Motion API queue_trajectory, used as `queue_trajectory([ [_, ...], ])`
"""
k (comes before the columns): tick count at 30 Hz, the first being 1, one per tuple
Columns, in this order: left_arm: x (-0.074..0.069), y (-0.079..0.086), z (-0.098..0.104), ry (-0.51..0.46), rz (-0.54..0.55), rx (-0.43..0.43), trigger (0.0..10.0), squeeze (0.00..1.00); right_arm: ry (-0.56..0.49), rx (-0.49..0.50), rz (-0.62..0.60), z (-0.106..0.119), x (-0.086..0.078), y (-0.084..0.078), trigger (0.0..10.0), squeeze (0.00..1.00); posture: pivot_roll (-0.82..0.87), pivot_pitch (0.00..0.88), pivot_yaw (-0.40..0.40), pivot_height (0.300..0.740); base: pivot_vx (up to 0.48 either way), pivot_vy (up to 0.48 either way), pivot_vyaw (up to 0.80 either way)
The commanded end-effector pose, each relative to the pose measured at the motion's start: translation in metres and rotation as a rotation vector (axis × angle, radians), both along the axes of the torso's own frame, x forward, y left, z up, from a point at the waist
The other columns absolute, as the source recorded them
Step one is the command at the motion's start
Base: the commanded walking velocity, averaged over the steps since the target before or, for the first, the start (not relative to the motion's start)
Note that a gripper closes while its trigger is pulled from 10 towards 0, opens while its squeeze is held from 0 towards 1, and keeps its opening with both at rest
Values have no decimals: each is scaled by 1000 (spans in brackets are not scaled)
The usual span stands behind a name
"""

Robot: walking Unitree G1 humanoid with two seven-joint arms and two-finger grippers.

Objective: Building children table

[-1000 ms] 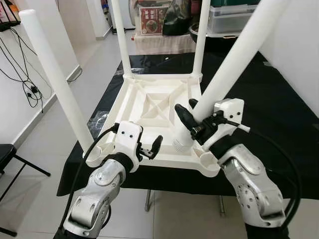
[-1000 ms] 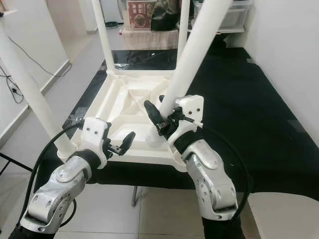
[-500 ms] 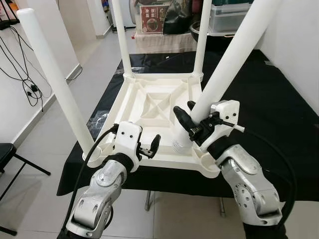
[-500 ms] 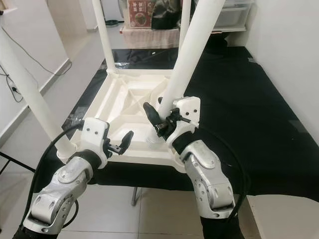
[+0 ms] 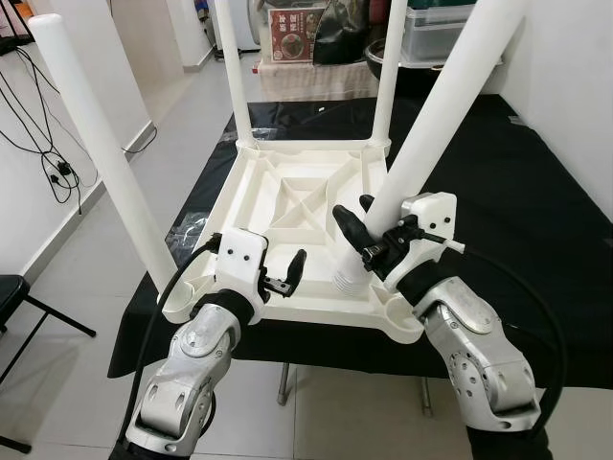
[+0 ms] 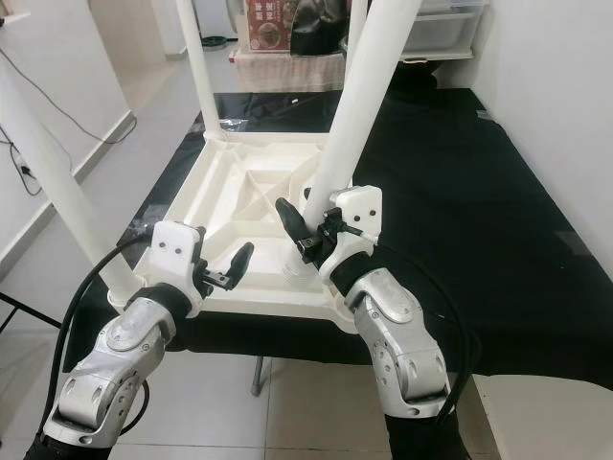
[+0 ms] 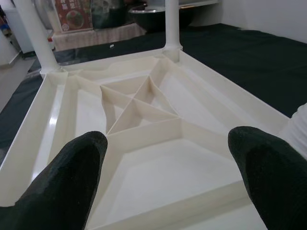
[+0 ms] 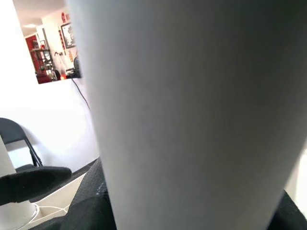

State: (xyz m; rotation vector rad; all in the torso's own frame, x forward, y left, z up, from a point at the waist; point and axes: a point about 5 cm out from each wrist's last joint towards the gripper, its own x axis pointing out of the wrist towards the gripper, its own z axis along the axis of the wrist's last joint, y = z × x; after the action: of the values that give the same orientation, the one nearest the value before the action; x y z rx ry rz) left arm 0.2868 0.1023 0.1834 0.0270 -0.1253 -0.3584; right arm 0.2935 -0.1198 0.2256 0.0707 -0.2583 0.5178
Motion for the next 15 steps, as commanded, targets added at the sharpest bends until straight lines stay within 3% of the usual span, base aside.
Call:
queue_trajectory([
  [1, 1, 3, -5, 35, 37, -10, 10000, 0, -17, -7, 12, 2, 1, 4, 10000, 0, -88, 65, 16, 740, 0, 0, 0],
  [6, 2, 1, -11, 73, 59, 1, 10000, 0, -14, -12, 14, 1, 1, 4, 10000, 0, -88, 64, 16, 740, 0, 0, 0],
  [10, 2, -1, -8, 53, 50, 1, 10000, 0, -13, -13, 17, 0, 1, 5, 10000, 0, -87, 66, 17, 740, -296, 0, 0],
  [15, 3, 2, -5, 26, 55, 0, 10000, 0, -13, -16, 16, 0, 1, 5, 10000, 0, -88, 65, 18, 740, 0, 0, 0],
])
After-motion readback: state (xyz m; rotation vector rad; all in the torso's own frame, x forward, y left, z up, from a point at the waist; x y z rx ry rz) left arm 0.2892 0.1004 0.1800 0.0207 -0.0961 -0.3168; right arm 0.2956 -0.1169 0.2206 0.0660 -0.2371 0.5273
